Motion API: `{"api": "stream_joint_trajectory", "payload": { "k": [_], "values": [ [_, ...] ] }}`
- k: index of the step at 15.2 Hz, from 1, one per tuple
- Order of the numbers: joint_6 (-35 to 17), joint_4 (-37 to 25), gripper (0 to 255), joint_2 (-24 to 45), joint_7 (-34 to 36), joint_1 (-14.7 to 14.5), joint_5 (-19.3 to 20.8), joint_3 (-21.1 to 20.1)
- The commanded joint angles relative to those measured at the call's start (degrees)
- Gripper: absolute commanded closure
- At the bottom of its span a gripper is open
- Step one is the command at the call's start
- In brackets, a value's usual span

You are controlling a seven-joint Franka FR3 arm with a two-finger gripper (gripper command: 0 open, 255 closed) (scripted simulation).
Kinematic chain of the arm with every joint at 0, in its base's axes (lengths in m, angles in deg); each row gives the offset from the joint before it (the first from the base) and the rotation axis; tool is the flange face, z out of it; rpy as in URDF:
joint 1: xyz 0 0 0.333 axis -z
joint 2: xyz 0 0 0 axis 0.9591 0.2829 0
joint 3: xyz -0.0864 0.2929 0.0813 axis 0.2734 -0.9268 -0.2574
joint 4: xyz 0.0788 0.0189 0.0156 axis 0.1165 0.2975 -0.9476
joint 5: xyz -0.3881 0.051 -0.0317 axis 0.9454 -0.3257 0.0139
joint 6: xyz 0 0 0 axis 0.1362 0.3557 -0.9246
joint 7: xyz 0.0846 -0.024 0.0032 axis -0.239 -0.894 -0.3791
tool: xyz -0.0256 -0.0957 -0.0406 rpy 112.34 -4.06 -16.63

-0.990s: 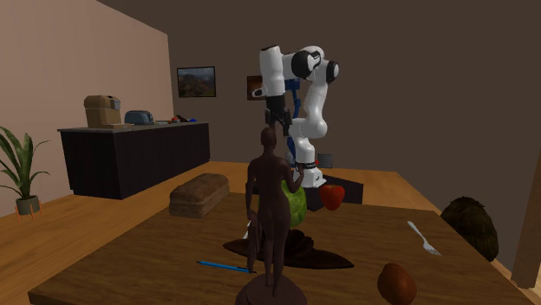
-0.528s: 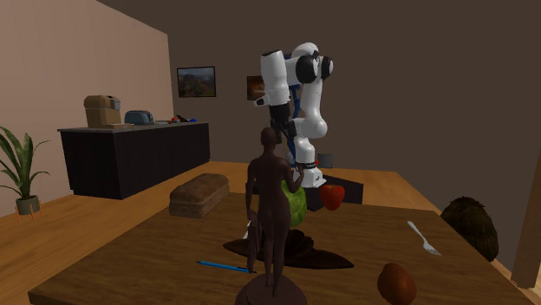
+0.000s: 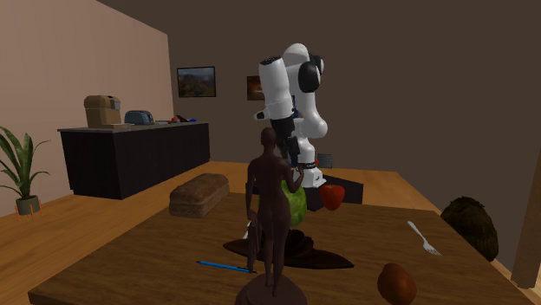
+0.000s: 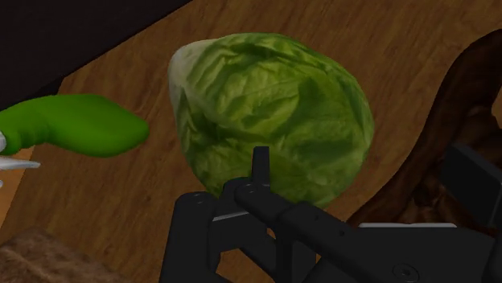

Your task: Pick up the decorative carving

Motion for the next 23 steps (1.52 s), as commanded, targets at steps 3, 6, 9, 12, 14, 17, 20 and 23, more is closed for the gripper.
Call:
{"api": "stream_joint_trajectory", "payload": {
  "k": [3, 6, 9, 12, 14, 17, 20, 23],
  "values": [
    [0.3, -9.9, 0, 10.7, 8.1, -2.6, 3.2, 0.0],
    [1.3, -18.0, 0, 18.5, 13.2, -5.2, 5.1, 0.9],
    [3.2, -27.4, 0, 26.4, 17.5, -7.9, 6.5, 2.1],
    [6.1, -38.8, 0, 35.0, 21.2, -10.9, 7.5, 3.5],
    [9.1, -48.2, 0, 41.5, 23.5, -13.1, 8.1, 4.5],
    [16.7, -69.0, 0, 54.4, 26.2, -17.3, 8.7, 6.1],
    [14.8, -67.3, 0, 54.8, 26.0, -17.1, 8.8, 6.2],
    [12.9, -66.1, 0, 55.3, 25.7, -17.0, 8.9, 6.3]
  ]
}}
